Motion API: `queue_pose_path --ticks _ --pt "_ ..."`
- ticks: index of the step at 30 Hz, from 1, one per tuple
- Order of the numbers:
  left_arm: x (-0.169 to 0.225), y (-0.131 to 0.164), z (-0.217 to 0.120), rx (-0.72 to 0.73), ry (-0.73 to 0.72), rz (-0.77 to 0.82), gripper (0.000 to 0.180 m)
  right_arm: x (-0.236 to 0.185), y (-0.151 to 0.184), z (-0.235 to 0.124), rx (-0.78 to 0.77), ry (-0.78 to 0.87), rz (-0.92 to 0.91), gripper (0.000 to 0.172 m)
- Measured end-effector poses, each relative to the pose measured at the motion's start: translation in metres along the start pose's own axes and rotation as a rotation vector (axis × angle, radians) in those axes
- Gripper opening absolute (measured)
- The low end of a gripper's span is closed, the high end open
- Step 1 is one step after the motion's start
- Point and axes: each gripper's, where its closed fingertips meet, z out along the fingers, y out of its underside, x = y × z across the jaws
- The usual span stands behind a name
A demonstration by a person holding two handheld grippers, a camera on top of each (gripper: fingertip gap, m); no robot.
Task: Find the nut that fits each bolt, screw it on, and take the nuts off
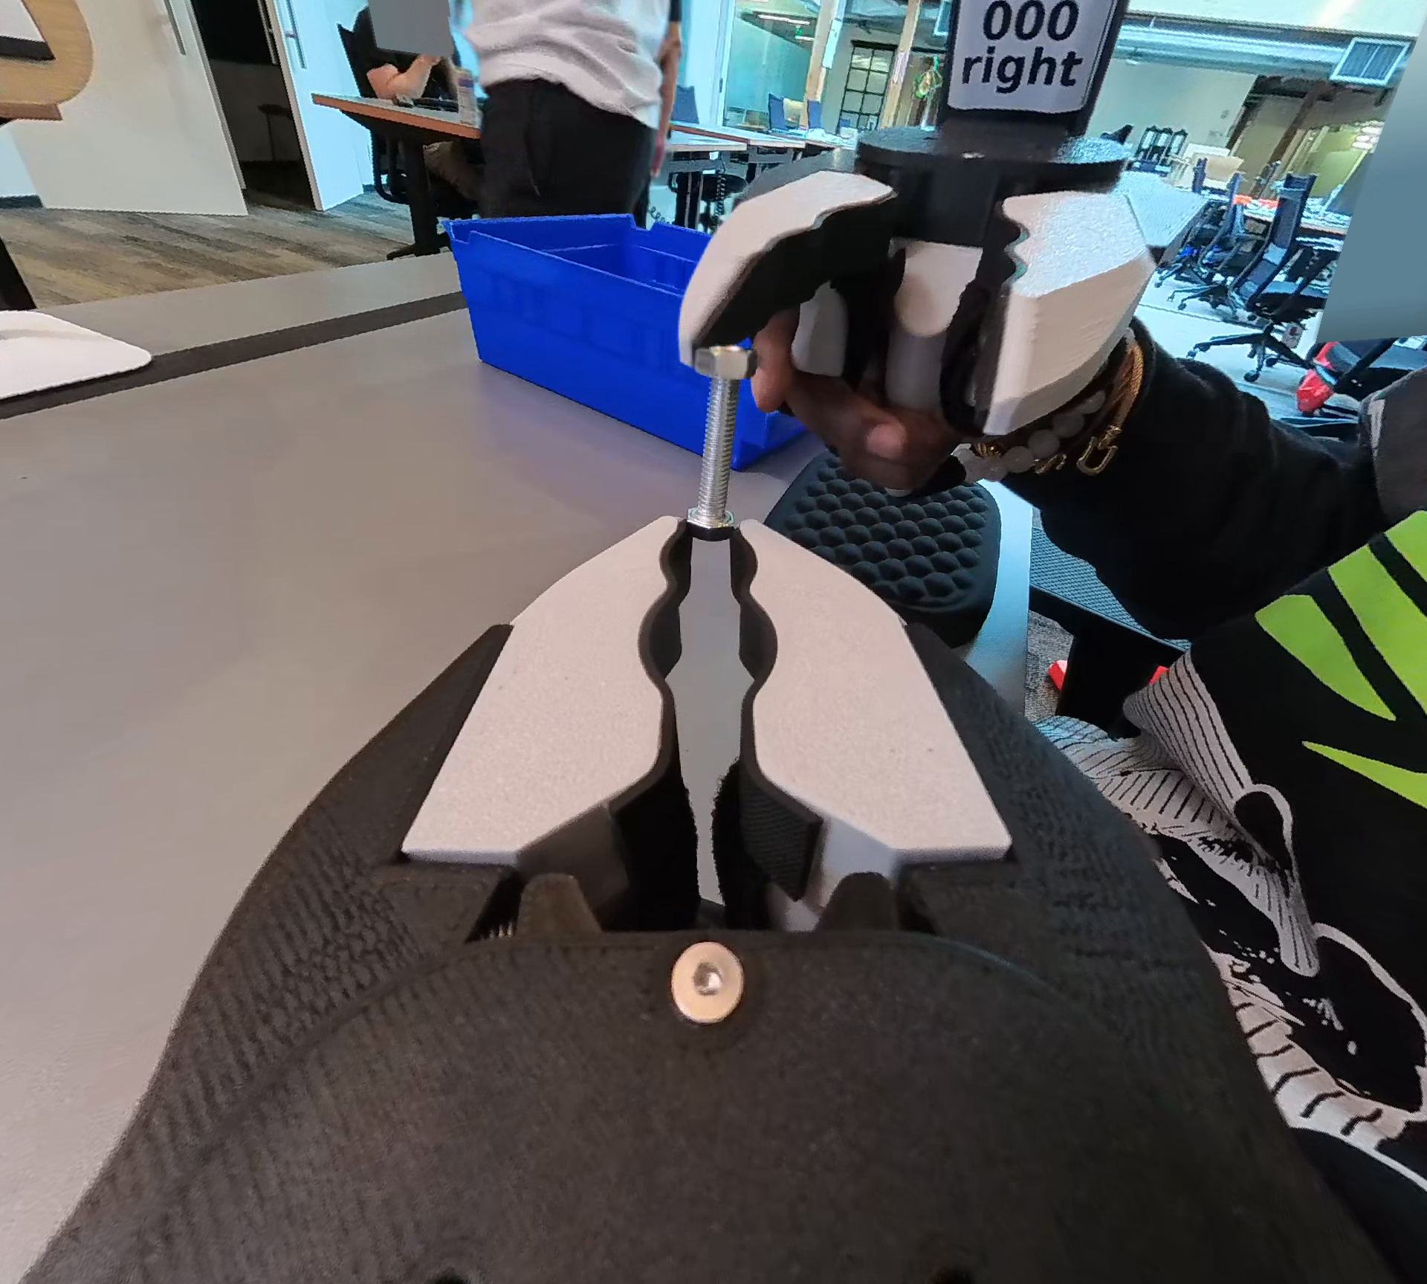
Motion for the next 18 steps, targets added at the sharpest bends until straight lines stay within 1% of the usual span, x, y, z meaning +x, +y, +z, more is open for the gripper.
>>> queue_pose_path --ticks 10,15,18 --pt "-0.002 0.000 -0.001 0.004 -0.004 -0.008 0.010 0.001 0.000 -0.006 0.004 0.019 -0.009 0.044" --pt "0.000 0.001 0.000 0.000 0.003 -0.001 0.010 0.004 -0.001 0.003 0.032 0.025 -0.010 0.056" --pt "0.001 0.001 0.000 -0.006 0.006 0.001 0.010 0.003 -0.002 0.010 0.051 0.016 -0.016 0.059"
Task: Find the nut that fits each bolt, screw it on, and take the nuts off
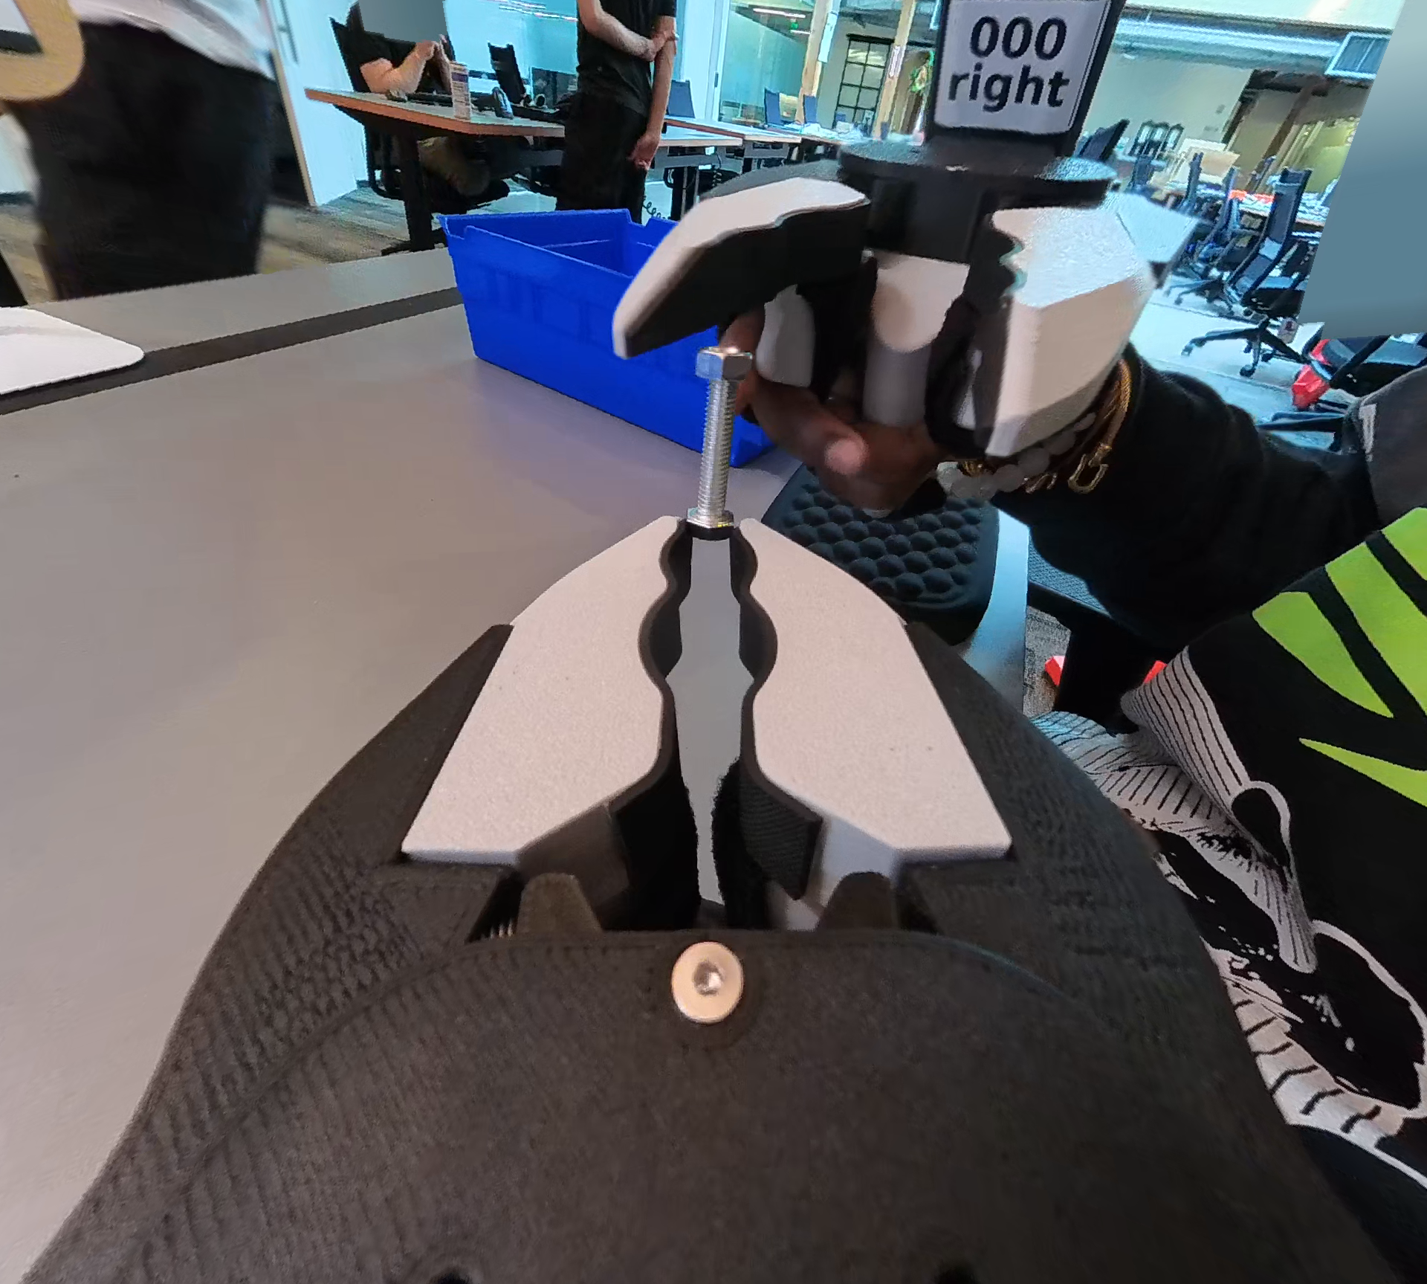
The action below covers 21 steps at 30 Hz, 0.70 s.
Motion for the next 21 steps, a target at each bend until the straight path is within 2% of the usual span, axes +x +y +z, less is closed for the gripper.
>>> queue_pose_path --ticks 5,13,18,21 --pt "-0.002 -0.001 -0.001 0.007 -0.007 -0.012 0.010 -0.002 0.001 0.005 0.013 -0.017 0.010 0.059" --pt "-0.005 -0.001 -0.002 0.015 -0.019 -0.032 0.010 -0.003 0.004 -0.005 0.010 0.010 0.015 0.057" --pt "-0.005 -0.002 -0.002 0.018 -0.020 -0.031 0.009 -0.004 0.003 -0.014 0.026 0.026 0.011 0.049" --pt "-0.004 -0.001 -0.001 0.015 -0.015 -0.024 0.009 0.003 0.001 -0.014 0.057 0.060 0.016 0.053"
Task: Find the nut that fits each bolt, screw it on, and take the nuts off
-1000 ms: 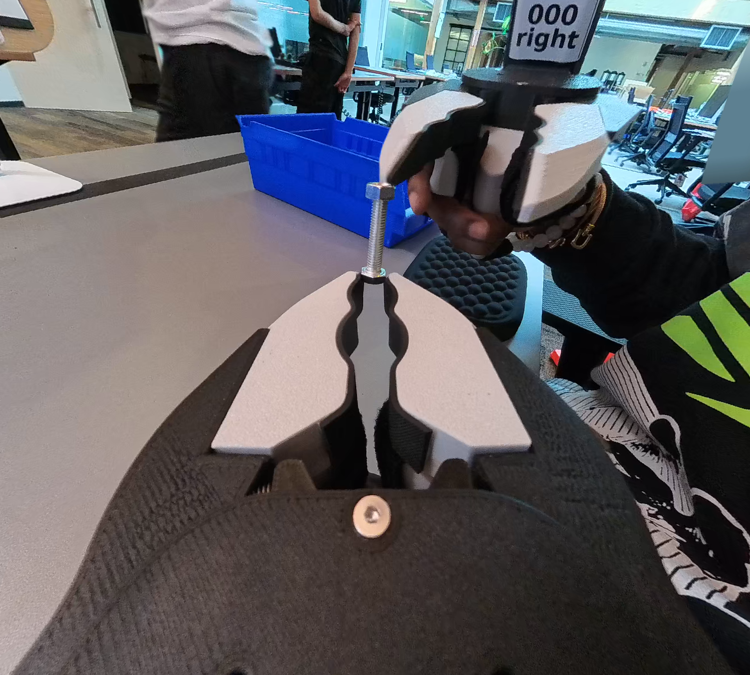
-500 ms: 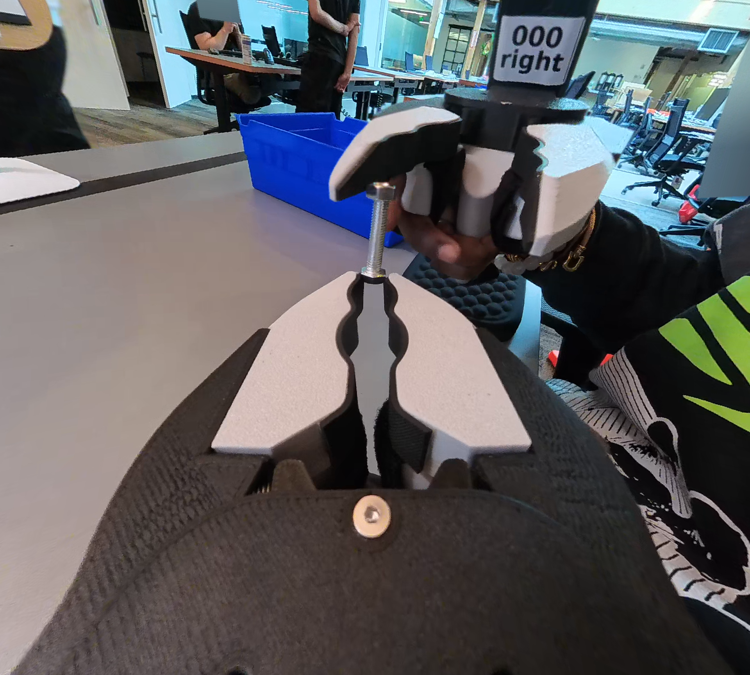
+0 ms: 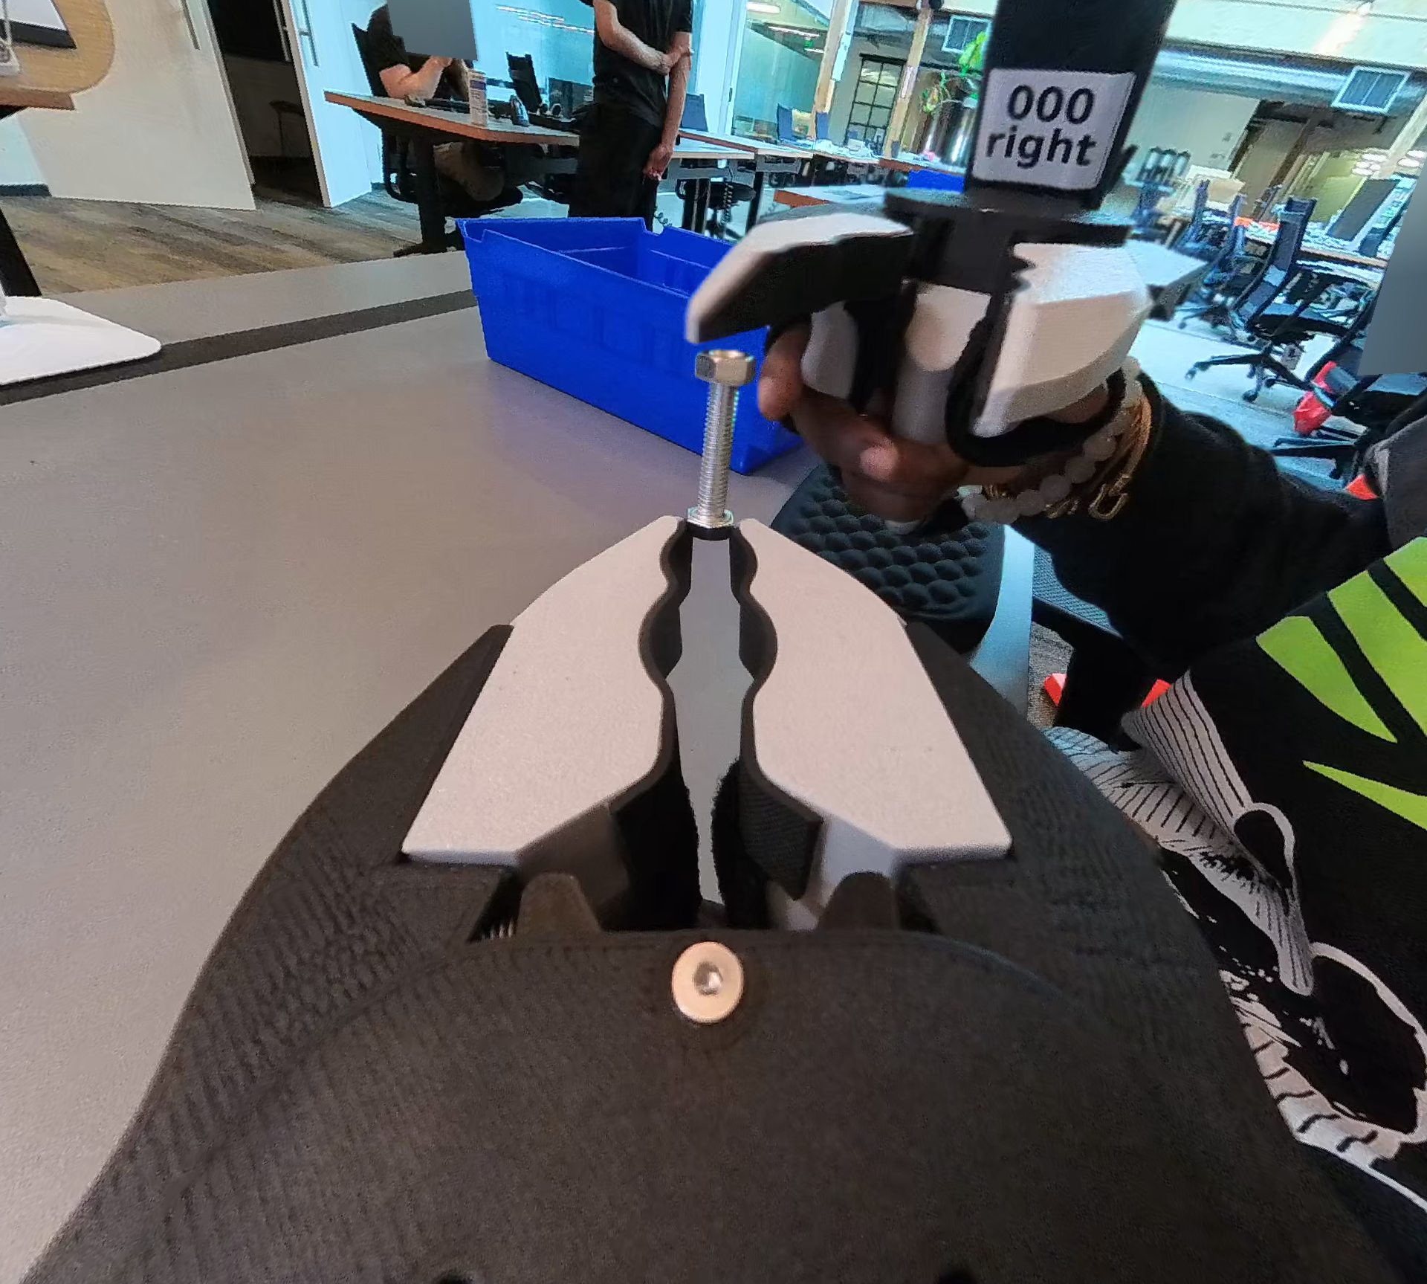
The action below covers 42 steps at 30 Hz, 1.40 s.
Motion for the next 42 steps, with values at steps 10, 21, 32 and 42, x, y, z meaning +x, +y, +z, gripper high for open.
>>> queue_pose_path --ticks 10,21,32,42 --pt "0.000 0.002 0.001 -0.010 0.001 0.002 0.010 -0.002 0.006 0.029 0.001 -0.033 0.004 0.062" --pt "-0.003 0.002 0.000 -0.005 -0.011 -0.017 0.009 -0.008 0.008 0.005 0.007 0.008 -0.001 0.056" --pt "0.000 0.005 0.002 -0.026 -0.003 0.009 0.009 0.000 0.008 0.021 0.043 0.040 -0.008 0.066" --pt "-0.002 0.006 0.002 -0.025 -0.017 0.006 0.009 -0.006 0.013 0.024 0.019 0.049 -0.033 0.064"
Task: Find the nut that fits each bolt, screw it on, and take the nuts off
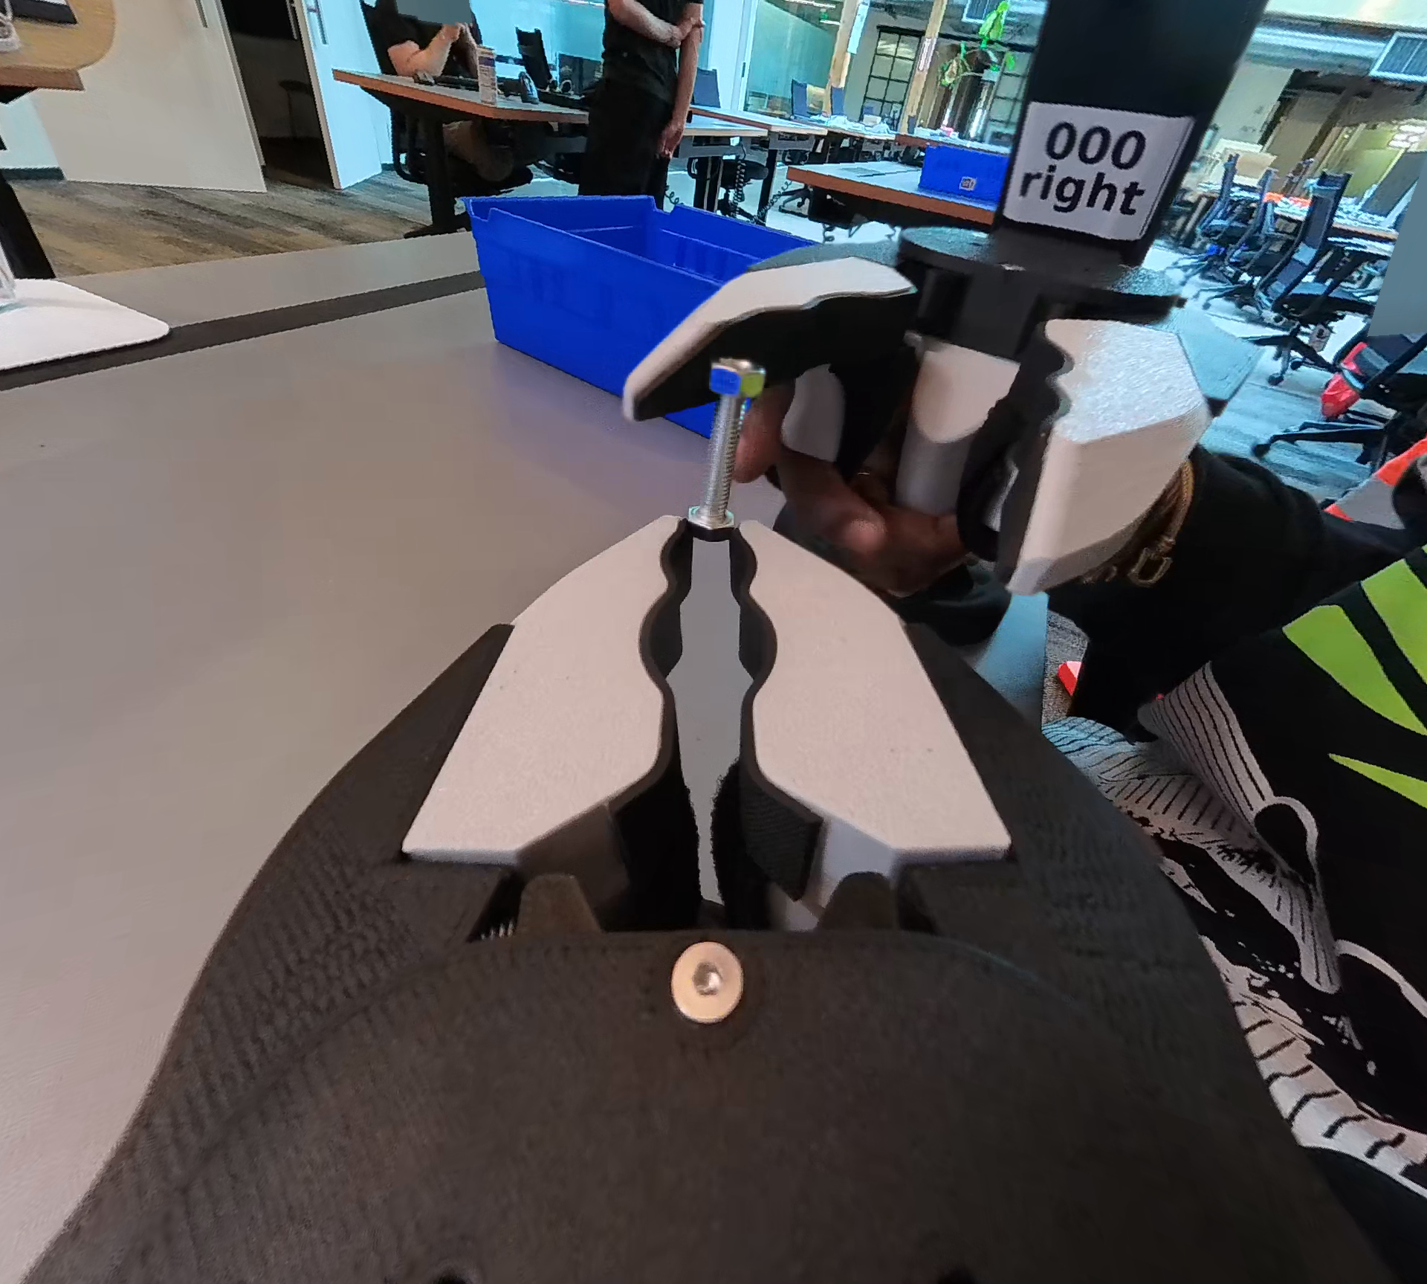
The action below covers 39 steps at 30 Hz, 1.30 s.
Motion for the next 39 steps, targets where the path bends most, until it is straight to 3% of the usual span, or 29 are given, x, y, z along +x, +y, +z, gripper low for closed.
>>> queue_pose_path --ticks 4,9,14,17,22,29,35,39 --pt "-0.002 -0.001 -0.001 0.011 -0.008 -0.014 0.009 -0.001 0.000 -0.011 0.011 0.031 0.000 0.062" --pt "-0.003 -0.001 -0.001 0.009 -0.008 -0.017 0.009 -0.004 -0.006 -0.024 0.079 0.045 -0.001 0.042" --pt "-0.001 0.001 0.000 0.000 -0.004 -0.003 0.009 0.008 -0.008 -0.013 0.106 0.064 0.036 0.065" --pt "0.001 0.002 0.001 -0.014 0.002 0.007 0.009 0.007 -0.006 0.002 0.082 0.041 0.025 0.071" --pt "0.001 0.004 0.002 -0.023 0.002 0.009 0.009 0.002 0.000 0.013 0.046 0.000 0.020 0.069" --pt "-0.004 0.001 0.000 -0.004 -0.016 -0.016 0.009 0.000 0.000 -0.005 0.062 0.049 0.025 0.068" --pt "-0.004 0.002 0.000 -0.007 -0.020 -0.019 0.009 -0.004 -0.008 -0.024 0.122 0.053 0.012 0.037" --pt "-0.003 0.003 0.001 -0.013 -0.017 -0.010 0.009 0.012 -0.005 -0.017 0.119 0.098 0.045 0.056"
